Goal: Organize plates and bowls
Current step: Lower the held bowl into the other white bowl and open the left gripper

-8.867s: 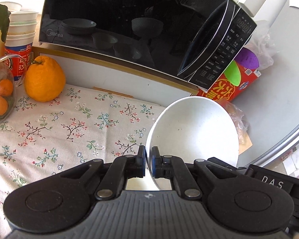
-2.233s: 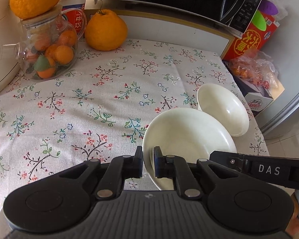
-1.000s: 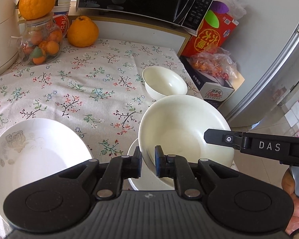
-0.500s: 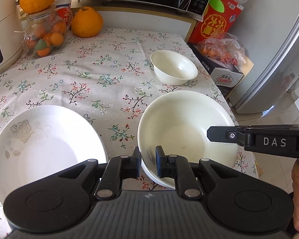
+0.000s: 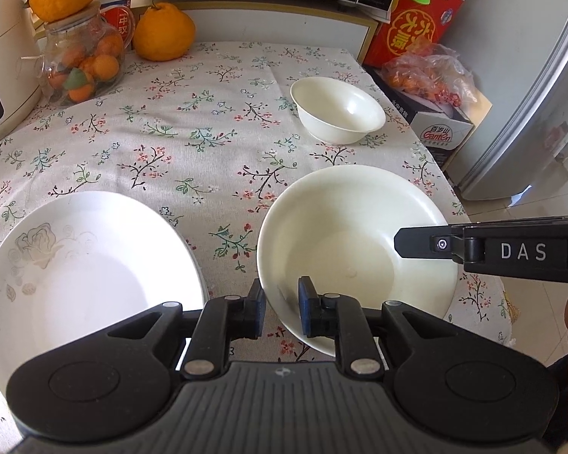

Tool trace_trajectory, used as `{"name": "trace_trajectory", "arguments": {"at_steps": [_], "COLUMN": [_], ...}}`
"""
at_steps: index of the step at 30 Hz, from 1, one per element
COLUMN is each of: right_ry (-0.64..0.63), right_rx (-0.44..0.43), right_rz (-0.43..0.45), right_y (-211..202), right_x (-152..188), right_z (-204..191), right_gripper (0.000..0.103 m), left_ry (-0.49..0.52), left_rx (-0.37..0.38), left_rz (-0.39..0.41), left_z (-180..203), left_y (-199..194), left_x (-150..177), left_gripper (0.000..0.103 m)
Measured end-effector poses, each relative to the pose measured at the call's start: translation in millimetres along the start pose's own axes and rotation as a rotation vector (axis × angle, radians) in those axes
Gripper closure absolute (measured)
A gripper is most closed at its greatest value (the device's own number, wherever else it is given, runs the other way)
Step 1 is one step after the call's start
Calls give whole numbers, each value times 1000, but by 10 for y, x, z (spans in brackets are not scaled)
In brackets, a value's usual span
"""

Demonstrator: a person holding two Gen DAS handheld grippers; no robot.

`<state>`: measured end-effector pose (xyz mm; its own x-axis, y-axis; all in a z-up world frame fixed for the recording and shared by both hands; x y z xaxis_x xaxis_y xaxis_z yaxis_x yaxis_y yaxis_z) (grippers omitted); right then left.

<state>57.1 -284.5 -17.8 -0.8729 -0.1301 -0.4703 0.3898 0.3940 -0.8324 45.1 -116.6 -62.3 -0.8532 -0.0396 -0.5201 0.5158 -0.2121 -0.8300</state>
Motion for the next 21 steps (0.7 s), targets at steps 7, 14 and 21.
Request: {"name": "trace_trajectory", "arguments": {"at_steps": [7,14,21], "right_ry": [-16,-11,-5], "right_rx": [12,6,12], "right_rz": [-9,-9,-6], "right_y": [43,45,36], "right_x": [-12,-24,-34], "right_z": [-54,-42,-33], "right_gripper": [89,88,78], "left_ry": [-14,-21,-31], "left_rx": [-6,-9,-7], "left_rz": [-12,-17,-25], "left_z": [-38,-43,-69], "left_y": [43,48,47], "left_x": [-30,-40,-70], "left_gripper": [86,84,75]}}
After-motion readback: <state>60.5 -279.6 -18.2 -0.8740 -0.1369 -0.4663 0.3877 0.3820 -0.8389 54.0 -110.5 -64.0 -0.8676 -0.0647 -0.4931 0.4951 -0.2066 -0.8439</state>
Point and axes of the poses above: each gripper's, at about its wrist camera, not at the fingertips, and y roughly the way its jaws point, z to its right, x to its underside, the point moved 2 cm from there along y, roughly the way its jaws point, and after that the axes turned 3 degrees about -y, right-handed, at the moved point
